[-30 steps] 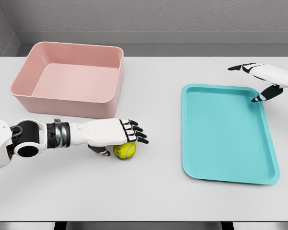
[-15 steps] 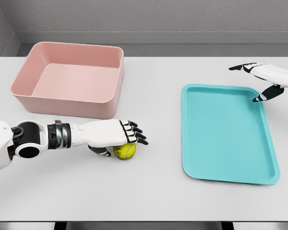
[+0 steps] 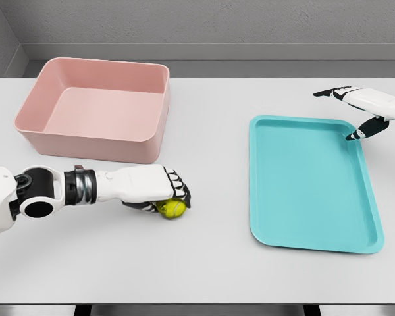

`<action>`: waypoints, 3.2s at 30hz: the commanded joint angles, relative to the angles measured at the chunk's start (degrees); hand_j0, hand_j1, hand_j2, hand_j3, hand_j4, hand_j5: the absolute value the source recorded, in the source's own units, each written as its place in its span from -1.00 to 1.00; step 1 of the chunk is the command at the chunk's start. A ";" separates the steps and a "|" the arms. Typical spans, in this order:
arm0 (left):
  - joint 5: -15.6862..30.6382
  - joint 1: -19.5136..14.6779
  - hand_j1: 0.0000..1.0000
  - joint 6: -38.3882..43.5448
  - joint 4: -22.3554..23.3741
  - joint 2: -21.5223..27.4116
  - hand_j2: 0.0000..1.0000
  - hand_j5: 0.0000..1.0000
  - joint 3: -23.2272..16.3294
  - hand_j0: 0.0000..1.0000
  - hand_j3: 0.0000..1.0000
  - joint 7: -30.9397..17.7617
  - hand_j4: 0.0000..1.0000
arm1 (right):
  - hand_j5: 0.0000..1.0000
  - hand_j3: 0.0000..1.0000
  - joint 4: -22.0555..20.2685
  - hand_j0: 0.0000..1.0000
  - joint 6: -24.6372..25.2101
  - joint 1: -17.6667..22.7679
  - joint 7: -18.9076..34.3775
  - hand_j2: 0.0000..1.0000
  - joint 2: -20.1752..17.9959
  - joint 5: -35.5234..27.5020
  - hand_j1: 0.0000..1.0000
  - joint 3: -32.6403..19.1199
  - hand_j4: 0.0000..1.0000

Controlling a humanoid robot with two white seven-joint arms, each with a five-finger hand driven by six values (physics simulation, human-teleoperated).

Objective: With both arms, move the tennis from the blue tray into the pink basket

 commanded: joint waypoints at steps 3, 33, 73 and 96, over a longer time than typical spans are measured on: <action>0.48 0.00 0.13 -0.07 -0.12 0.27 0.13 0.13 0.06 0.13 0.13 0.00 0.13 | 1.00 1.00 -0.02 1.00 0.10 0.09 -0.05 1.00 -0.13 -0.39 1.00 -0.09 1.00; 4.52 -3.52 0.12 -5.17 -3.63 7.30 0.12 0.12 4.01 0.12 0.12 0.27 0.12 | 1.00 1.00 -0.46 1.00 0.10 0.09 -0.05 1.00 -0.48 -0.39 1.00 -0.09 1.00; 10.41 -6.06 0.12 -6.14 1.73 10.03 0.12 0.12 10.78 0.12 0.12 0.00 0.12 | 1.00 1.00 -0.64 1.00 0.10 0.44 -0.05 1.00 -0.57 -0.39 1.00 -0.17 1.00; 12.08 -7.65 0.12 -6.05 10.34 8.00 0.12 0.12 11.22 0.12 0.12 0.00 0.12 | 1.00 1.00 -0.64 1.00 0.10 0.44 -0.05 1.00 -0.57 -0.39 1.00 -0.09 1.00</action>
